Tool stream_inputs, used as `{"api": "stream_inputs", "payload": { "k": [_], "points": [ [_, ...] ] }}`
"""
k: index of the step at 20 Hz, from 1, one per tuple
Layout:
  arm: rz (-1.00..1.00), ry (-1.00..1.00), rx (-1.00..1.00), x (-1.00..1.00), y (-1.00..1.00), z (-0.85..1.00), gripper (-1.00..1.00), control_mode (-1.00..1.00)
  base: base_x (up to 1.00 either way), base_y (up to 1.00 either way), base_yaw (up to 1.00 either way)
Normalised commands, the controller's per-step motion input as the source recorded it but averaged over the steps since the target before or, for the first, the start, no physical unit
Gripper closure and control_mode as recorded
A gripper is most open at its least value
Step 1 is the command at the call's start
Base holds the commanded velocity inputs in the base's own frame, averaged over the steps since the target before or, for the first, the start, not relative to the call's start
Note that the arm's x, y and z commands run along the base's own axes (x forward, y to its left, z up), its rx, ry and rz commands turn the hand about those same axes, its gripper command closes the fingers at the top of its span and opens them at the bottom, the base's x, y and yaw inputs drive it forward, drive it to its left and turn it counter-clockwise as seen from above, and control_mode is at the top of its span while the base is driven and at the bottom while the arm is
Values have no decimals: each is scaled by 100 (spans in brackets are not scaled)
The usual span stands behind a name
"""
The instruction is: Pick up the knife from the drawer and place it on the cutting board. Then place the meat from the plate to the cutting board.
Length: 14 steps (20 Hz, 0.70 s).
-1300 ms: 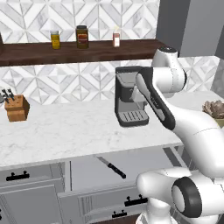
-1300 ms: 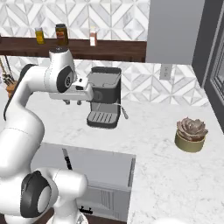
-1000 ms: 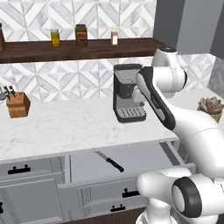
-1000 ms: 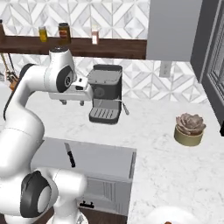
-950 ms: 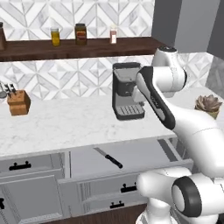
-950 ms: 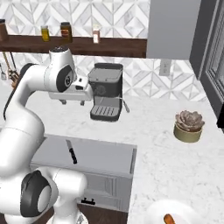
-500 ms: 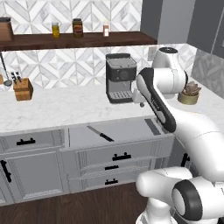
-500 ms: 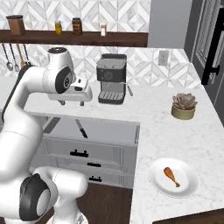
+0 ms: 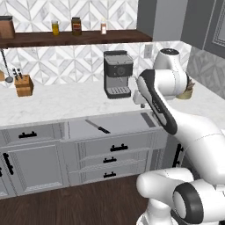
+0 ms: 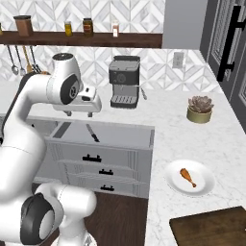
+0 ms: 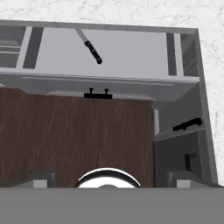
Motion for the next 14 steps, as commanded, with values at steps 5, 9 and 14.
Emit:
{"api": "stream_inputs", "payload": {
  "k": [5, 9, 14],
  "points": [
    [0, -1, 0, 49, 10, -36, -100, -100, 0, 0, 0],
    [-2, 1, 2, 100, 15, -97, -100, -100, 0, 0, 0],
    [-16, -3, 1, 98, 11, -99, -100, -100, 0, 0, 0]
  ]
}}
